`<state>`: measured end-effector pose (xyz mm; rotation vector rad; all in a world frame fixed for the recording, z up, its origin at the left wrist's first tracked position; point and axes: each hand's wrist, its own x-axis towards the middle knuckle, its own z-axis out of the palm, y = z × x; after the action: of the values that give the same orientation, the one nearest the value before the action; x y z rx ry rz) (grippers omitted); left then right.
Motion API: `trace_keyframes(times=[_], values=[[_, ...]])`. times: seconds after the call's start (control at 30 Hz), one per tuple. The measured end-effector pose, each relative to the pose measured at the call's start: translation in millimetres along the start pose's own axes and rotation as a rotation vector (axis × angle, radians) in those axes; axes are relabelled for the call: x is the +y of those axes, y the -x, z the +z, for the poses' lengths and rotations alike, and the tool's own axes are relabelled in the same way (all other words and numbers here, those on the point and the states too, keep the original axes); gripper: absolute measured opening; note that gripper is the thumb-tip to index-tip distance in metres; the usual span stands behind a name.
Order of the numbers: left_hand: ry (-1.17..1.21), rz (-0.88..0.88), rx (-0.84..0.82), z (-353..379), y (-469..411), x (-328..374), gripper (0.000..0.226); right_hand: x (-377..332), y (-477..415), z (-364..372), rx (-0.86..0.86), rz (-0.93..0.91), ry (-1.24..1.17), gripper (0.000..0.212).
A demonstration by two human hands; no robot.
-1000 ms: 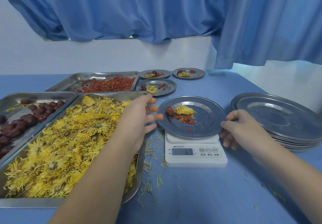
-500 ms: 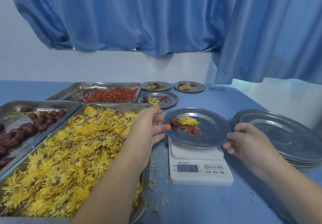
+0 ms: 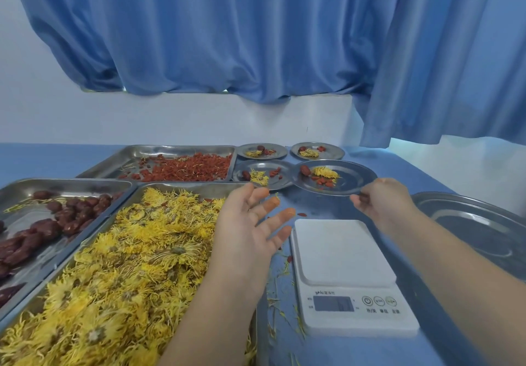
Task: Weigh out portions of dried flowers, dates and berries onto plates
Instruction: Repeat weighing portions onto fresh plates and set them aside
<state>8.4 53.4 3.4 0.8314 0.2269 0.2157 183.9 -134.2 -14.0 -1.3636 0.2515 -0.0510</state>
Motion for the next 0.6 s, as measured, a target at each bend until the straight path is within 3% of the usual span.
trace_keyframes(times=[0.33,0.5,0.6], values=[[0.206,-0.011,0.017,-3,-1,6,0.035,12,-58,23,0.225,0.110,-0.046,0.043],[0.199,-0.010,0.015,-1,-2,5,0.036,15,-74,28,0.204,0.133,-0.053,0.041],[0.169,-0.016,0.026,0,-2,5,0.035,17,-75,31,0.158,0.155,-0.007,0.029]])
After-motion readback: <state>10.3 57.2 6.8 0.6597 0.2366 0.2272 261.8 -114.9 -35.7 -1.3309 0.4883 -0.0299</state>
